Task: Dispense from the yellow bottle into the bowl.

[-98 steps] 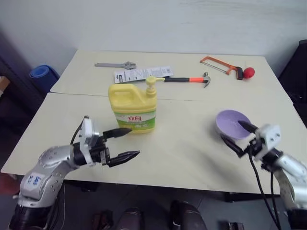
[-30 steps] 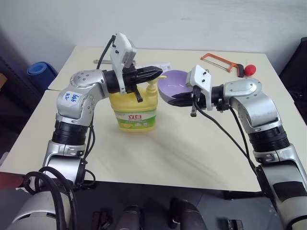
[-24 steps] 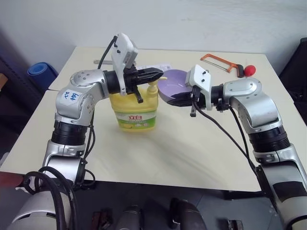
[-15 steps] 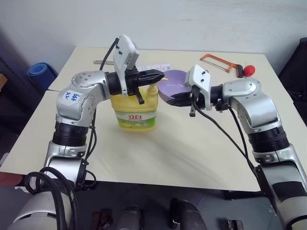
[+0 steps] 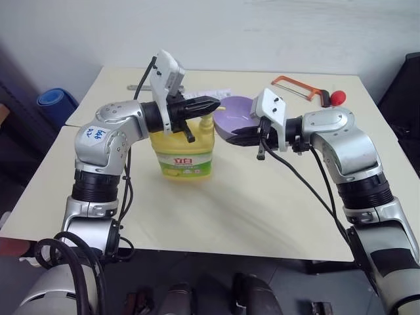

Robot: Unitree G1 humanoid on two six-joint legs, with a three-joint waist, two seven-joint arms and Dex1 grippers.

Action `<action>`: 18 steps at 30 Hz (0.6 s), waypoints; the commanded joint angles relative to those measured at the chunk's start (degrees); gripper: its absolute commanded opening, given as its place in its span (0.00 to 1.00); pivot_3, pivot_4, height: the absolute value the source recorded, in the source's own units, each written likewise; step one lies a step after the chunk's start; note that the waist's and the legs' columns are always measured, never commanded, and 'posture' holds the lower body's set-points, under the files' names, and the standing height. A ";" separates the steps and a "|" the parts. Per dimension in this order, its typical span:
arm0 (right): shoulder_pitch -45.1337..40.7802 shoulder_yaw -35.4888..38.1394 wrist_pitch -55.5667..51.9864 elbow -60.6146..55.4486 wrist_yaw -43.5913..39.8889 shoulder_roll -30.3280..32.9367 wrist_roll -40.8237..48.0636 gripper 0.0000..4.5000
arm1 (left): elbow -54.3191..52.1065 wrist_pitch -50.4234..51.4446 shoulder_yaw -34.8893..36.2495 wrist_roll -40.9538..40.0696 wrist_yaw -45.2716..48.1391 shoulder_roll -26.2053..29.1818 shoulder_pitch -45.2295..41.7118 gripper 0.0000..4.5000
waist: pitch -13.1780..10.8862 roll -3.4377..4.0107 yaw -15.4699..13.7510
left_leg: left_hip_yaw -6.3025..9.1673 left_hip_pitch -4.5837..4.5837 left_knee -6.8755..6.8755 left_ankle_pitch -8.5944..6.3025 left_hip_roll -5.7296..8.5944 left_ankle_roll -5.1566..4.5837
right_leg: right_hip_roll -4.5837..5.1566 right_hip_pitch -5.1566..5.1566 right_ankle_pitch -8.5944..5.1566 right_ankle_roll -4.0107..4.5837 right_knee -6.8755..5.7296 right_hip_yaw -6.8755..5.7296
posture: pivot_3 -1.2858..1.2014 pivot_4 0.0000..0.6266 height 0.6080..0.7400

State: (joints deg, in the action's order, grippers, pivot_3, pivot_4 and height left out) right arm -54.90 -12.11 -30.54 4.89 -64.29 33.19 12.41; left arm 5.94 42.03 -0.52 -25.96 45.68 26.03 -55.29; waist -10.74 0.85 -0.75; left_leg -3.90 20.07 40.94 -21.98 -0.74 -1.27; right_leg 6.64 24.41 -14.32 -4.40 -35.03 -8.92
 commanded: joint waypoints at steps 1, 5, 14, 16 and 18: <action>-0.79 1.93 -0.16 -3.51 -0.04 0.19 1.69 0.00 | 4.36 6.70 -5.02 2.40 -0.86 -0.04 5.74 0.00 | 0.10 -0.01 0.08 | 0.00 -0.01 0.00 0.00 0.00 0.00 | 0.00 0.00 0.00 0.00 0.00 0.01 | 0.52 0.24 1.00; -0.94 1.89 -0.26 -3.45 0.05 0.00 1.78 0.00 | 5.82 6.80 -5.12 3.38 -2.02 -0.11 5.71 0.00 | 0.11 -0.01 0.09 | 0.00 -0.34 -0.07 -0.01 0.00 0.01 | 0.01 -0.30 0.00 0.00 0.05 0.03 | 0.52 0.24 1.00; -0.53 1.93 -0.09 -3.46 -0.01 0.32 1.89 0.00 | 5.73 3.98 0.30 -0.33 -2.38 -2.68 4.60 0.00 | 0.27 -0.01 0.83 | 0.08 -1.00 -0.49 -0.05 -0.04 0.05 | 0.03 -0.88 -0.01 0.02 0.38 0.42 | 0.52 0.24 1.00; -0.11 1.99 -0.05 -3.63 -0.13 0.59 1.92 0.00 | 5.15 3.03 0.55 -0.09 -1.62 -2.01 4.31 0.00 | 0.27 -0.01 0.87 | 0.08 -0.94 -0.50 -0.05 -0.05 0.06 | 0.02 -0.83 -0.01 0.02 0.39 0.41 | 0.52 0.24 1.00; 0.77 2.43 0.04 -3.60 0.13 1.10 1.77 0.00 | 4.17 2.01 3.70 -2.53 -0.63 -1.53 2.88 0.00 | 0.26 -0.01 0.84 | 0.06 -0.93 -0.53 -0.05 -0.05 0.05 | 0.01 -0.81 -0.01 0.02 0.42 0.41 | 0.52 0.24 1.00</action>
State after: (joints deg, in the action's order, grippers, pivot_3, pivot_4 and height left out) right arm -54.20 -11.93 -31.31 3.65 -64.30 33.25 13.19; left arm 7.63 42.42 3.17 -28.16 44.41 23.76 -54.02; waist -10.47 0.84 0.09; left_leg -3.84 19.17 40.40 -22.03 -0.78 -1.22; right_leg 6.64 23.60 -14.34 -4.38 -34.59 -8.51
